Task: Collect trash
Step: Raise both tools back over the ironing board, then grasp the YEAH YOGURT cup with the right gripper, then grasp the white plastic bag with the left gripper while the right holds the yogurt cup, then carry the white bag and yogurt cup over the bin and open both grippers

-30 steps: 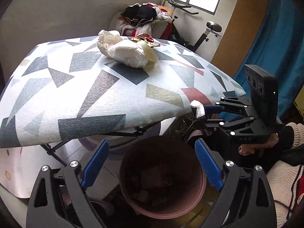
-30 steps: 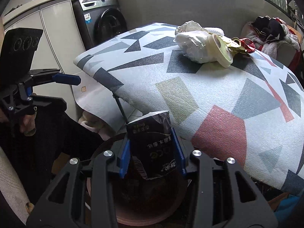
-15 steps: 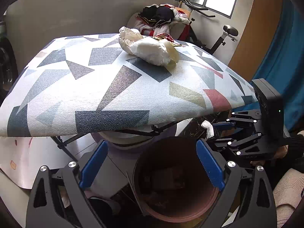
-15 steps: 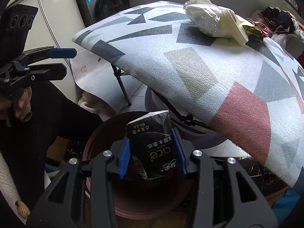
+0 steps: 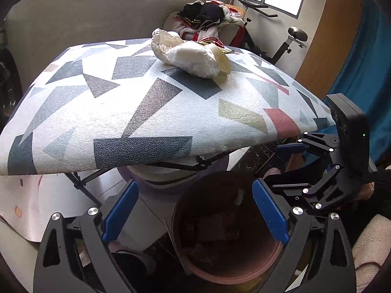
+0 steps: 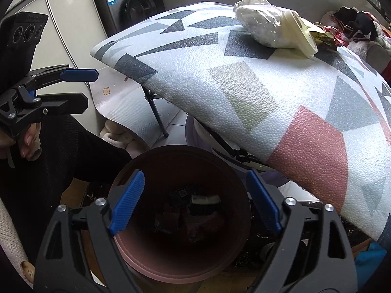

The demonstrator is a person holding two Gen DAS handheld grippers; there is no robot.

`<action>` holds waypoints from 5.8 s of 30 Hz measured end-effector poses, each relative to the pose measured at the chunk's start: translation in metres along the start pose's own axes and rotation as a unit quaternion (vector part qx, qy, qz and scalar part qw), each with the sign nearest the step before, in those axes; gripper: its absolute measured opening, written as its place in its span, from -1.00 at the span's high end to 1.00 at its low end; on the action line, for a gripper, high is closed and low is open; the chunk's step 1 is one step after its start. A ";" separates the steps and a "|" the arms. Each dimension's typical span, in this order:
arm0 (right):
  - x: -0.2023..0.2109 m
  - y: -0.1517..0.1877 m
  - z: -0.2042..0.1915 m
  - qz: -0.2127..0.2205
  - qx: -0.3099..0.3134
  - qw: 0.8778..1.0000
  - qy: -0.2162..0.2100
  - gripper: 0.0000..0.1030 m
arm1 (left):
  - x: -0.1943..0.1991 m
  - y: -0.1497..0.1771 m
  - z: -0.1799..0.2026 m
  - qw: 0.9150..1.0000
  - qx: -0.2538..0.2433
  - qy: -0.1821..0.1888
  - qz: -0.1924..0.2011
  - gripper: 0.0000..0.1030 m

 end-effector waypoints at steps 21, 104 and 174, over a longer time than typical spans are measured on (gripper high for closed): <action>0.020 -0.007 0.012 0.045 -0.020 0.998 0.035 -0.89 | 0.000 -0.002 -0.005 1.000 0.009 -0.006 0.005 -0.78; 0.041 -0.144 0.223 0.179 -0.205 0.962 -0.006 -0.65 | -0.136 -0.226 -0.046 0.947 0.264 0.181 -0.012 -0.58; 0.075 -0.012 0.050 0.111 -0.080 0.990 0.024 -0.65 | 0.025 -0.020 0.026 0.998 -0.011 0.061 0.016 -0.54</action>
Point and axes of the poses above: each gripper's, at about its wrist camera, not at the fingertips, and x roughly against the way its jaws point, z to its right, y to its underside, the point moved 7 cm from there along -x, roughly the way its jaws point, and after that the axes turned 9 degrees about -z, right-handed, at the moved point
